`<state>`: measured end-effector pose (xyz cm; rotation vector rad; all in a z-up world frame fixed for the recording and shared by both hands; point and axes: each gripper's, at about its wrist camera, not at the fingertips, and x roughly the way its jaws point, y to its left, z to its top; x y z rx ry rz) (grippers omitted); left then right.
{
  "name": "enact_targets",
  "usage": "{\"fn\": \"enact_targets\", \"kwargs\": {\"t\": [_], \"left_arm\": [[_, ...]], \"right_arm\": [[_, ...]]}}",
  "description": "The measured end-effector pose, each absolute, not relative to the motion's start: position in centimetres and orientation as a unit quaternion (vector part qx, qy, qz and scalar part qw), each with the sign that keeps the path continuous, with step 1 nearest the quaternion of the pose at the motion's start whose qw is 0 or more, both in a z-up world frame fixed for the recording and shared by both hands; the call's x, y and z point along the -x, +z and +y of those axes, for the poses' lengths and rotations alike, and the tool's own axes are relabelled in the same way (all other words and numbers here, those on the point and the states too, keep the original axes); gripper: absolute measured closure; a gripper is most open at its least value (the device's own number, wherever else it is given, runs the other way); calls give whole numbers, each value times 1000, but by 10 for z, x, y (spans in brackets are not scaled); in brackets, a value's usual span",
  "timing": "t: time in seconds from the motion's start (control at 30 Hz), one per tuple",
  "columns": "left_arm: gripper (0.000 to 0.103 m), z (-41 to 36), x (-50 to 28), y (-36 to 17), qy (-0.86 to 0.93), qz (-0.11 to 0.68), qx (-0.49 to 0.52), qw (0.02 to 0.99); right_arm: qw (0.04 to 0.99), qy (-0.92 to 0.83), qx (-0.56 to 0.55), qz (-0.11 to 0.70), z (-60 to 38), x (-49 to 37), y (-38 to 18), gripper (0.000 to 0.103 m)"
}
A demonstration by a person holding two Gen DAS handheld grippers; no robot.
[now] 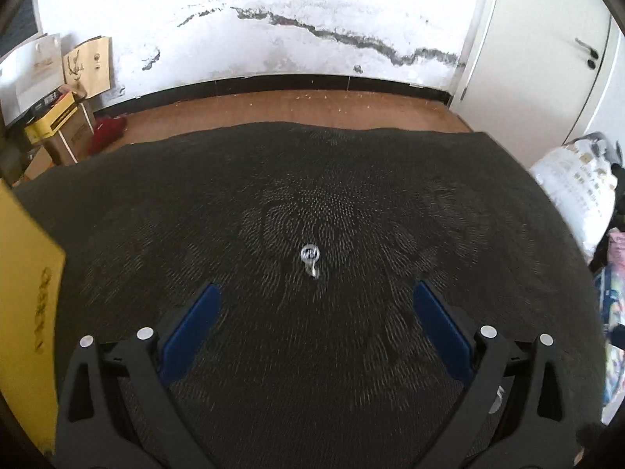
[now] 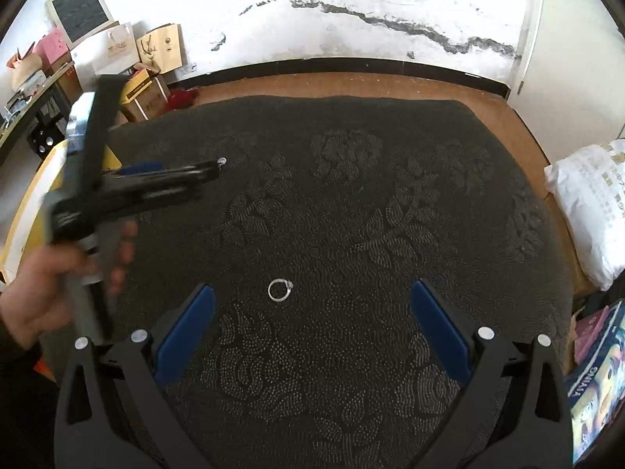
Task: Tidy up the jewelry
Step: 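Move the left tool to the silver charm while the right tool reaches the silver ring, then close the left tool on the silver charm while the right tool grips the silver ring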
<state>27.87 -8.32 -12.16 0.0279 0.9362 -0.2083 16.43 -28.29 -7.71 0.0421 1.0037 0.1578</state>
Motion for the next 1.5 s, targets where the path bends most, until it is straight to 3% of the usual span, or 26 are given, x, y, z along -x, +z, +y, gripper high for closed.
{"fn": "enact_targets", "kwargs": {"t": [0.1, 0.4, 0.5, 0.57, 0.7, 0.8, 1.3, 1.5], "left_arm": [[7, -89, -292, -135, -95, 451, -16, 887], [27, -100, -296, -145, -79, 444, -62, 891], [43, -104, -298, -141, -80, 450, -68, 887], [65, -109, -296, -139, -82, 444, -74, 889], [77, -119, -297, -143, -87, 436, -83, 892], [95, -120, -295, -144, -84, 433, -92, 893], [98, -100, -263, -99, -88, 411, -98, 902], [98, -81, -239, -86, -84, 440, -68, 892]], "right_arm": [[876, 80, -20, 475, -286, -169, -74, 6], [870, 88, -58, 482, -304, -179, -68, 6], [871, 91, -75, 478, -309, -179, -64, 6], [872, 91, -79, 475, -313, -179, -63, 6], [870, 82, -81, 479, -317, -179, -66, 6], [868, 79, -90, 482, -322, -181, -69, 6], [851, 121, -34, 510, -286, -181, -108, 6], [844, 132, 10, 520, -258, -182, -134, 6]]}}
